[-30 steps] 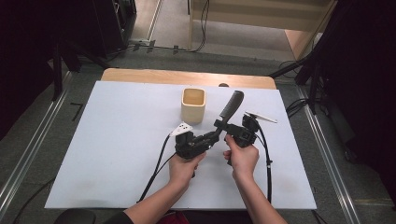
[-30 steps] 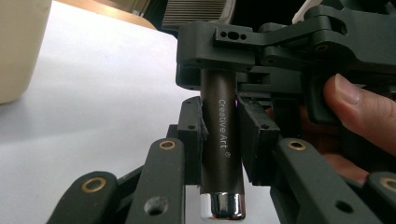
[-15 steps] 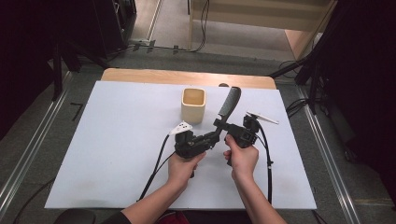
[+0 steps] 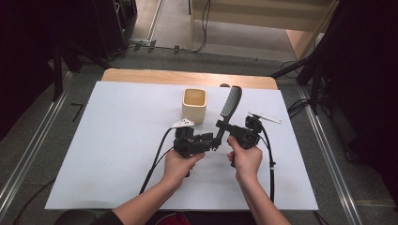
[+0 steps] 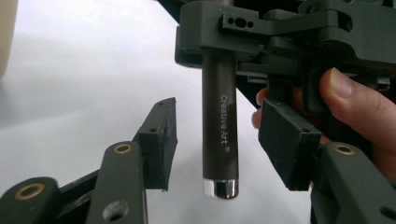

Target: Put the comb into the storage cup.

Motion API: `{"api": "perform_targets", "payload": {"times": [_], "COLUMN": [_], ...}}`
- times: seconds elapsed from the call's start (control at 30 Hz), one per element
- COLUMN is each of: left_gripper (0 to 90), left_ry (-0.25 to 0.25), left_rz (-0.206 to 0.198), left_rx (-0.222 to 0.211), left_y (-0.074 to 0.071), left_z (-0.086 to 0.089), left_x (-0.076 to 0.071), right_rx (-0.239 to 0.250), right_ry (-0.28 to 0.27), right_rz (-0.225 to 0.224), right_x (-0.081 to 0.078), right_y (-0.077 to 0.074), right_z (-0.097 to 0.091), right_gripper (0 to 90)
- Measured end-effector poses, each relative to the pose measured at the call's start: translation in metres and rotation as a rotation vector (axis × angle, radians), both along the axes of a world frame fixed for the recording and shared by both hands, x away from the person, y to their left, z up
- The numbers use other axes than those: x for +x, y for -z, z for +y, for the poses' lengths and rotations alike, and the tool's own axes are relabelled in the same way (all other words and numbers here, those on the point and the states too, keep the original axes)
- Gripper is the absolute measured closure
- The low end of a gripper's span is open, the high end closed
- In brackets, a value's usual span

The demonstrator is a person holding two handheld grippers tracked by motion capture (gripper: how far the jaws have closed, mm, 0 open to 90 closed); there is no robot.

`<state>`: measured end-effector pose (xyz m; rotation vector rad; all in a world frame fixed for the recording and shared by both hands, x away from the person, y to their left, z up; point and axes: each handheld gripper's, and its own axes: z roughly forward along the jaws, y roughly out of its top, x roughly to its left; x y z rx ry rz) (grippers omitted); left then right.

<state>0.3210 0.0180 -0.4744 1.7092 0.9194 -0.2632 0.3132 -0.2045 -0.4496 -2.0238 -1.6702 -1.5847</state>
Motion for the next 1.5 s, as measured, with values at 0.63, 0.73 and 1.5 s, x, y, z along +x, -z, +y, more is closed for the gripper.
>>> {"api": "perform_targets", "payload": {"times": [0.63,0.73,1.5], "left_gripper": [37.8,35.8,34.3], "left_ry": [0.116,0.141,0.234], "left_rz": [0.042,0.063,-0.086], "left_rx": [0.196,0.218,0.407], "left_y": [-0.008,-0.009,-0.021], "left_z": [0.016,0.019,0.04], "left_x": [0.009,0.013,0.004], "right_rx": [-0.306,-0.343,-0.416], "right_ry": [0.019,0.023,0.031], "right_rz": [-0.137,-0.154,-0.253], "right_x": [-0.008,-0.01,-0.018], "right_y": [0.0,0.0,-0.003], "right_z": [0.013,0.016,0.022], "right_gripper": [70.0,70.0,70.0]}}
